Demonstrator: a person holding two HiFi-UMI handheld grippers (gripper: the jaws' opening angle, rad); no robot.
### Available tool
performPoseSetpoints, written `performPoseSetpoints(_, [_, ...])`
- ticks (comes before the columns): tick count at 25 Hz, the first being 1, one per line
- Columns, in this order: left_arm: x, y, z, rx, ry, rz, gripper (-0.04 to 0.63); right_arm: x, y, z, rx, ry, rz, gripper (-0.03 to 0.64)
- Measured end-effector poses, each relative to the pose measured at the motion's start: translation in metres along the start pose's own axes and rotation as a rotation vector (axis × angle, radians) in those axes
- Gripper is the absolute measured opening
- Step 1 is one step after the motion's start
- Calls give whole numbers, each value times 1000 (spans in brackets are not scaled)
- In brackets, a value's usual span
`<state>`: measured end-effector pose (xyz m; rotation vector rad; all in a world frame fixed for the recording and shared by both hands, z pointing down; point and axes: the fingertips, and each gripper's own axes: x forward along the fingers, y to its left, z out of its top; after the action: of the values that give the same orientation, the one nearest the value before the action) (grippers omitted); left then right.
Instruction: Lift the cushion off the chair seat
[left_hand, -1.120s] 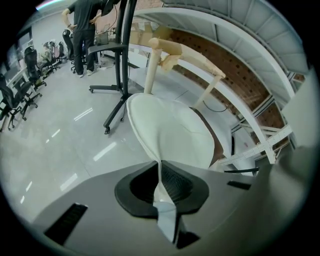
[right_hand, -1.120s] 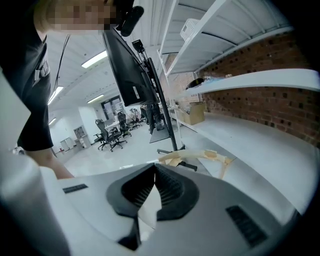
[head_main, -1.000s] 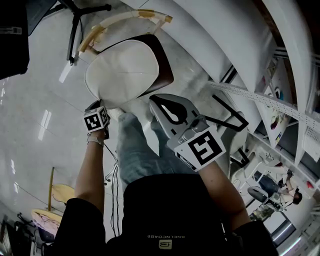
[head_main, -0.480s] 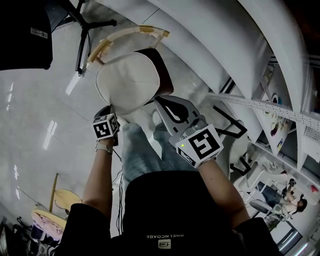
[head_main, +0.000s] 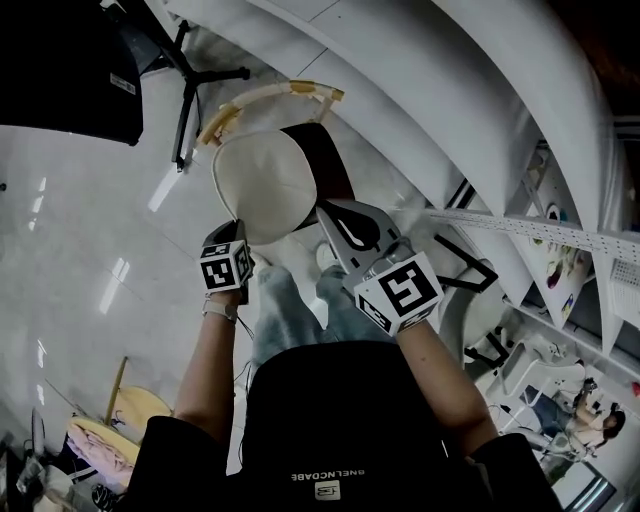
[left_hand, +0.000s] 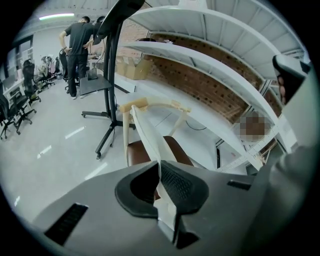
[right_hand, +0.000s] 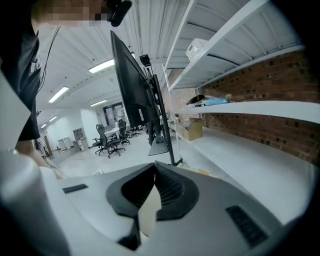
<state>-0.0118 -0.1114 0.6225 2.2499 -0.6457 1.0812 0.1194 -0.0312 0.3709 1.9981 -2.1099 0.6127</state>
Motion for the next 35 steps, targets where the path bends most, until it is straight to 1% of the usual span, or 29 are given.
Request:
performPoseSetpoints(7, [-33,-12,19,13,-43,-19,26,-3,9,6,-5,-16,17,11])
performPoseSetpoints(13, [-65,-12,41,25,-104,-9,25,2,22,14,-24,-34,50,11])
performPoseSetpoints(17, [-85,-8,49,0,-140,8,25,7,30,20,-42,-45,84,11])
performPoseSetpoints(21, [-108,-1,48,-19,-163,40,25,13,43,25,-63,-45,125,11])
performPoseSetpoints(27, [-145,8,45,-97,-230,76,25,20,61,30,-90,-48,194,11])
performPoseSetpoints(31, [-174,8,48,-117,-277,104,25,25,74,29,-103,-39,244,11])
performPoseSetpoints(35, [-205,9,55,-133,-342,139,24,33,93,29,-127,-33,311,11])
